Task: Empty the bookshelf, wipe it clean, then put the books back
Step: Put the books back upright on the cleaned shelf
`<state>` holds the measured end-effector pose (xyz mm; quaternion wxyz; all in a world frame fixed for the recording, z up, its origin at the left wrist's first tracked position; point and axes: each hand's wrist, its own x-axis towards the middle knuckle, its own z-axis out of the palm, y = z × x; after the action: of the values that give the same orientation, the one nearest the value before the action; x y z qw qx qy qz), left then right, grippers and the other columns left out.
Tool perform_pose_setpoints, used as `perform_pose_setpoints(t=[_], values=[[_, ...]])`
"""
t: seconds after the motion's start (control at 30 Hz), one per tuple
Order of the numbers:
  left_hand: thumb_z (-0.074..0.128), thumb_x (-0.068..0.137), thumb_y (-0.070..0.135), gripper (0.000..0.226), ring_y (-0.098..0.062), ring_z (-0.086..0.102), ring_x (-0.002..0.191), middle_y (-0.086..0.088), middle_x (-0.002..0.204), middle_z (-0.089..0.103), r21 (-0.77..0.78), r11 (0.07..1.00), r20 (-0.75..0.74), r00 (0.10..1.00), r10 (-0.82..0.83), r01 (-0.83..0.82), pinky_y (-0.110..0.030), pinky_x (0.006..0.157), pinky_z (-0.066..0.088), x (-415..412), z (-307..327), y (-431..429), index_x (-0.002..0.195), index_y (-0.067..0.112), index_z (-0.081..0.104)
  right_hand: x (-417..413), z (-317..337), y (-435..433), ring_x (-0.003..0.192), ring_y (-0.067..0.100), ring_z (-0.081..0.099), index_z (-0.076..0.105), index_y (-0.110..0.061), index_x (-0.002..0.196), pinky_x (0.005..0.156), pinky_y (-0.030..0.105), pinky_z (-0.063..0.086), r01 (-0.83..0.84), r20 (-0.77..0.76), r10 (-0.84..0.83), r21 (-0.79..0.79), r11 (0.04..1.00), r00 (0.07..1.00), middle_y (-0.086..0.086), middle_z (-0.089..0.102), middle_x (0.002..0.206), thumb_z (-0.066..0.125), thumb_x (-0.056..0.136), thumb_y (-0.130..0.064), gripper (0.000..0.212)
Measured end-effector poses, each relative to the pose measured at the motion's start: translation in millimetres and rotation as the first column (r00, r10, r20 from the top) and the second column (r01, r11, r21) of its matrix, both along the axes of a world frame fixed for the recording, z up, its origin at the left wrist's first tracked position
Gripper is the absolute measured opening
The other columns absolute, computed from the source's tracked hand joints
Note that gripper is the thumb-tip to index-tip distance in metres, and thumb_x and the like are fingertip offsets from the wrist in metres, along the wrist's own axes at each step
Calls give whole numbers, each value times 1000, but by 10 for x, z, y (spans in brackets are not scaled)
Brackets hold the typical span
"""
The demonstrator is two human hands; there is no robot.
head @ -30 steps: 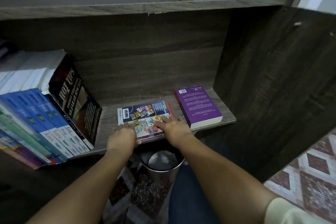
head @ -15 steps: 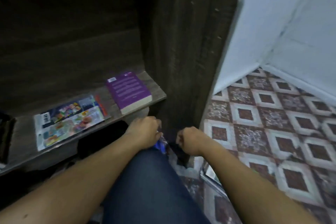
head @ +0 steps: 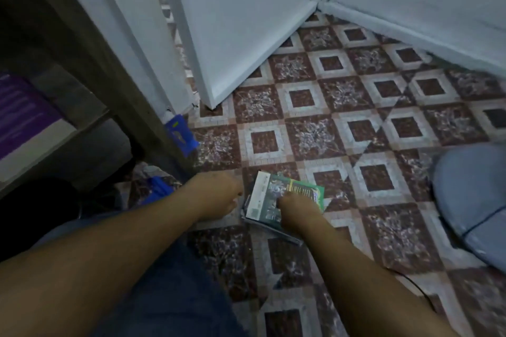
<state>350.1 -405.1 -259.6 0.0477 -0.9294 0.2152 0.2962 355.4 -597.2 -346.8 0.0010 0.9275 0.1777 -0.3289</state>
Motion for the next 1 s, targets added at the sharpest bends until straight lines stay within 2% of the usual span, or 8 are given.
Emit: perform_pose_setpoints(t=[0.1, 0.23, 0.33, 0.47, 0.63, 0.73, 0.87, 1.0], values=[[47, 99, 29, 27, -23, 52, 104, -4, 117, 54, 46, 992, 43, 992, -120, 118, -36, 83, 48, 205, -228, -72, 123, 18, 52, 14, -360, -88, 124, 32, 46, 43, -18, 139, 96, 45, 46, 70, -4, -70, -12, 997, 998, 12, 41, 141, 61, 90, -17, 53], [44, 99, 29, 39, -24, 46, 113, -6, 129, 47, 52, 996, 87, 993, -77, 73, -34, 85, 42, 404, -543, -127, 136, 17, 41, 67, -813, -91, 131, 32, 37, 32, -18, 143, 102, 44, 41, 80, 67, -79, -13, 997, 995, 12, 32, 146, 66, 86, -23, 67], [48, 98, 27, 36, -24, 47, 114, -5, 128, 48, 98, 988, 82, 989, -125, 117, -34, 87, 43, 448, -753, -81, 132, 18, 42, 64, -1137, -102, 142, 35, 20, 20, -19, 148, 113, 46, 27, 119, 124, -117, -8, 993, 985, 16, 16, 157, 67, 86, -28, 78], [52, 95, 24, 32, -22, 49, 111, -4, 124, 50, 139, 973, 59, 980, -192, 183, -34, 91, 45, 487, -947, 88, 126, 19, 46, 6, -1453, -97, 148, 36, -4, -8, -19, 154, 119, 47, 7, 129, 128, -121, -60, 990, 984, 16, -7, 161, 58, 93, -30, 91], [51, 94, 23, 37, -24, 47, 113, -7, 126, 46, 223, 952, 74, 970, -232, 211, -37, 89, 42, 412, -1058, 134, 129, 17, 40, -11, -1548, -101, 145, 36, 18, 15, -22, 154, 115, 47, 23, 167, 206, -166, 13, 986, 964, 16, 21, 157, 79, 74, -26, 103], [51, 94, 24, 38, -25, 46, 115, -7, 129, 46, 201, 959, 78, 973, -217, 198, -38, 93, 41, 416, -1079, 128, 131, 18, 39, -4, -1559, -128, 143, 37, 22, 16, -20, 154, 113, 48, 27, 147, 210, -145, 3, 989, 967, 17, 25, 156, 83, 71, -31, 107], [51, 95, 24, 38, -24, 46, 114, -5, 128, 47, 178, 968, 67, 979, -193, 178, -37, 93, 40, 411, -1048, 126, 131, 19, 39, 27, -1425, -106, 144, 40, 12, 4, -14, 154, 116, 49, 23, 98, 117, -97, -6, 995, 988, 21, 11, 157, 67, 88, -27, 92], [50, 96, 24, 44, -23, 46, 118, -4, 132, 47, 151, 975, 26, 986, -166, 161, -38, 98, 40, 389, -970, 103, 138, 20, 36, 114, -1296, -27, 137, 43, 26, 16, -9, 149, 106, 50, 40, 105, 87, -103, -10, 994, 991, 26, 22, 150, 57, 92, -16, 71]])
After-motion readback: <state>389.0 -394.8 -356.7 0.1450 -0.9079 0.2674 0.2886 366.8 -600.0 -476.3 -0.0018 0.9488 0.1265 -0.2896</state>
